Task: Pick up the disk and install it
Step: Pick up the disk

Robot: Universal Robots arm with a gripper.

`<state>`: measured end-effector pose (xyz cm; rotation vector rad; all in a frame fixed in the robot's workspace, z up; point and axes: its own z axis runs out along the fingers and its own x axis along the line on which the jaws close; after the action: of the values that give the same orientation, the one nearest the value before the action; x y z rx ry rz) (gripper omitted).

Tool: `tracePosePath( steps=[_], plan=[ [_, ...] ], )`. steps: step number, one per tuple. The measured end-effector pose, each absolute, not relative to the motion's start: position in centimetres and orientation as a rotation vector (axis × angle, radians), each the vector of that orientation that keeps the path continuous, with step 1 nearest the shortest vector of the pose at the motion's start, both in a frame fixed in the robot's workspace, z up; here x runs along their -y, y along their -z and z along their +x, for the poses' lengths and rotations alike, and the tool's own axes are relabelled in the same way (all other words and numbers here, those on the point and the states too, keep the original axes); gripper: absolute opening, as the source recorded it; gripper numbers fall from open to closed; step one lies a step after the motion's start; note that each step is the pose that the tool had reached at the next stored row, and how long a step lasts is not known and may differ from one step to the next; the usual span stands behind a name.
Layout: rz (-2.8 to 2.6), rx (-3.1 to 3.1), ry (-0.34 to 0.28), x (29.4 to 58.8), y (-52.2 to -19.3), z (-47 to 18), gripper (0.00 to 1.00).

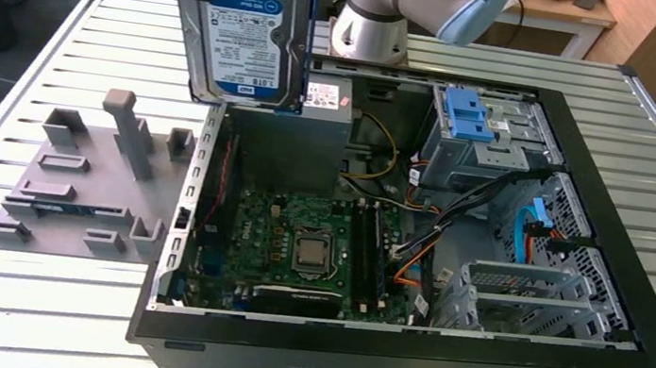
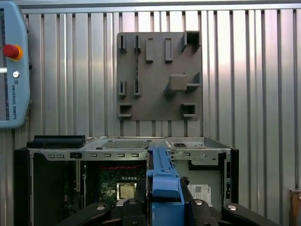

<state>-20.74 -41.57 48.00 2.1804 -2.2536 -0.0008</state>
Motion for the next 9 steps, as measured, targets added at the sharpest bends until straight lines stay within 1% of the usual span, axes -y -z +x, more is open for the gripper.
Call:
tracePosePath(
  steps=[8, 9],
  plan=[
    [2.180, 2.254, 0.001, 41.8, -48.0, -20.4, 0.36],
    [2.180, 2.254, 0.001, 42.3, -48.0, -19.5, 0.36]
  ],
)
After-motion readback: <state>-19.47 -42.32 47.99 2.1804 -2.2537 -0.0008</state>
